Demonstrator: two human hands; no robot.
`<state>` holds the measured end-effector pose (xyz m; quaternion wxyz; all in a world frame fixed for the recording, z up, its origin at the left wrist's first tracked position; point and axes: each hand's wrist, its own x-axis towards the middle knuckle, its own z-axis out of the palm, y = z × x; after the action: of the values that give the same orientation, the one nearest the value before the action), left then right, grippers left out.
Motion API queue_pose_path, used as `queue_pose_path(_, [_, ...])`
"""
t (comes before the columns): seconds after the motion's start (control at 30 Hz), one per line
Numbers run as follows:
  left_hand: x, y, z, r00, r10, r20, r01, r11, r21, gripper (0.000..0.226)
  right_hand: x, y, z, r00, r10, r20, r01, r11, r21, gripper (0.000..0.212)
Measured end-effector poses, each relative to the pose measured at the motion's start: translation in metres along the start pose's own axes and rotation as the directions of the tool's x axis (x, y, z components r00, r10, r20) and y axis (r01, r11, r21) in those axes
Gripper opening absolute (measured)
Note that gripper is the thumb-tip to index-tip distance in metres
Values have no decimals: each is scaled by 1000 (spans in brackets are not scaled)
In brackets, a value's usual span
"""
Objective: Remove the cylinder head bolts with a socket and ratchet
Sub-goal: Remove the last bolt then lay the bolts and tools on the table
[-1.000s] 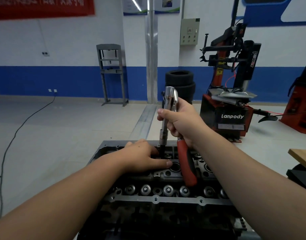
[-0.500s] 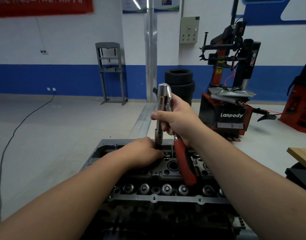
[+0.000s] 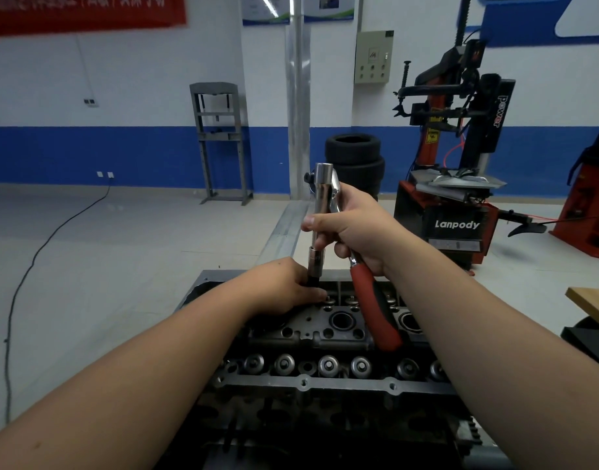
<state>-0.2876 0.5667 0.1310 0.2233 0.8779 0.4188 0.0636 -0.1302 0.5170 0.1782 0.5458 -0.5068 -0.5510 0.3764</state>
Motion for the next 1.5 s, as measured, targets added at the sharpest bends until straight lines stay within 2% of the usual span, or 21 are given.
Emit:
queue_pose_path(0.43, [11, -4, -4, 998, 53, 34, -53, 998, 16, 24, 6, 3, -8, 999, 8, 46, -7, 1000, -8, 39])
queue_pose_path(0.67, [8, -11, -17, 996, 74, 59, -73, 997, -21, 27, 5, 2, 3, 990, -14, 143, 27, 996, -86, 33])
queue_pose_path(0.77, [8, -13, -19, 991, 105, 77, -107, 994, 16, 21, 5, 0, 3, 985, -5, 173, 20, 996, -82, 31])
queue_pose_path(1.1, [8, -7, -6, 983, 184, -24, -182, 981, 74, 21, 4, 6, -6, 993, 85, 81, -80, 995, -64, 30])
queue_pose_path(1.2, [5, -8, 1, 981, 181, -63, -181, 983, 6, 16, -1, 7, -8, 996, 58, 72, -48, 990, -134, 33])
queue_pose_path(1.3, [1, -11, 2, 981, 178, -76, -181, 982, -46, 13, -2, 7, -5, 990, 38, 136, -18, 989, -147, 32])
queue_pose_path(1.37, [-2, -15, -3, 978, 191, -85, -205, 954, -220, 16, -1, 5, -3, 981, 57, 186, -34, 992, -125, 34])
queue_pose_path(1.43, [-5, -16, -7, 973, 221, -70, -229, 876, -424, 23, -1, 3, -3, 975, 75, 208, -54, 993, -105, 30])
queue_pose_path(1.5, [-5, -16, -8, 968, 237, -83, -248, 852, -461, 14, -1, 3, -4, 974, 88, 210, -76, 995, -62, 27])
